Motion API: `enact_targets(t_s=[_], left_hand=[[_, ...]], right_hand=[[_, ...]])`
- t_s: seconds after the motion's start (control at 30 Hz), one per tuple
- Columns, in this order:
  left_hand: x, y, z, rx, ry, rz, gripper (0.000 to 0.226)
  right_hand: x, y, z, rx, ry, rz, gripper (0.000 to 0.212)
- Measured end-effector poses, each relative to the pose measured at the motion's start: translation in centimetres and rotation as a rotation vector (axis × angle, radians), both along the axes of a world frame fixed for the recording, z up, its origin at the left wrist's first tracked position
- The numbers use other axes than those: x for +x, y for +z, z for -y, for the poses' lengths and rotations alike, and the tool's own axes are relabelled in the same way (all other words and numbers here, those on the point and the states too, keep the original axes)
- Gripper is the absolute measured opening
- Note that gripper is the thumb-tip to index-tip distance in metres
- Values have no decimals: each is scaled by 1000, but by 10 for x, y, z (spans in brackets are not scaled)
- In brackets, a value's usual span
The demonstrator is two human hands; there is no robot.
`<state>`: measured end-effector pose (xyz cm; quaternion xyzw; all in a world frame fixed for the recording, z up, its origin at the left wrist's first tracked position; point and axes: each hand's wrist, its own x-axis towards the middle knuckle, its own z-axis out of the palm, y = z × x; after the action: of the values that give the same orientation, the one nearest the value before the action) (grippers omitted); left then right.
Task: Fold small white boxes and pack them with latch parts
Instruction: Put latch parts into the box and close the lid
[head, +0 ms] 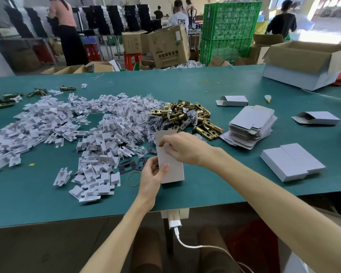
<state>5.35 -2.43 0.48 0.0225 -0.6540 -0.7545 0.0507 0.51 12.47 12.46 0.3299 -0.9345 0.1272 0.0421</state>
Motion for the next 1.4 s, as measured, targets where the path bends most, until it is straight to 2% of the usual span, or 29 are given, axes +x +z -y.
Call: enact_targets(t_s=[0.23, 0.4, 0.53, 0.67, 0.77, 0.83, 0.97, 1.13, 1.27, 1.4], left_hand=[[0, 0, -1, -3, -2, 4, 31], [0, -1, 0, -5, -5, -3, 32], [1, 0, 0, -9, -3, -22, 44], [0, 0, 1, -2, -1, -16, 49], [0, 1, 1, 15, 10, -16, 55], [0, 1, 2, 30, 6, -29, 65], [2, 5, 1, 4, -6, -76, 70], [11, 9, -4, -121, 50, -263, 69], [10, 7, -5, -307, 55, -348, 61], [8, 10, -9, -341, -22, -367, 55]], right_hand=[[0, 10, -1, 4, -32, -43, 27], [-7, 9, -5, -314, -146, -173, 21], [-20, 0, -6, -469, -291, 32, 35], [-19, -25, -8, -710, -405, 189, 30], [-10, -49, -8, -880, -387, 396, 26], [-1, -64, -8, -922, -335, 448, 34], [16, -73, -5, -1047, -251, 401, 45], [38, -76, -9, -1078, -178, 304, 47], [49, -82, -18, -1133, -222, 246, 48], [52, -86, -32, -1157, -245, 215, 49]])
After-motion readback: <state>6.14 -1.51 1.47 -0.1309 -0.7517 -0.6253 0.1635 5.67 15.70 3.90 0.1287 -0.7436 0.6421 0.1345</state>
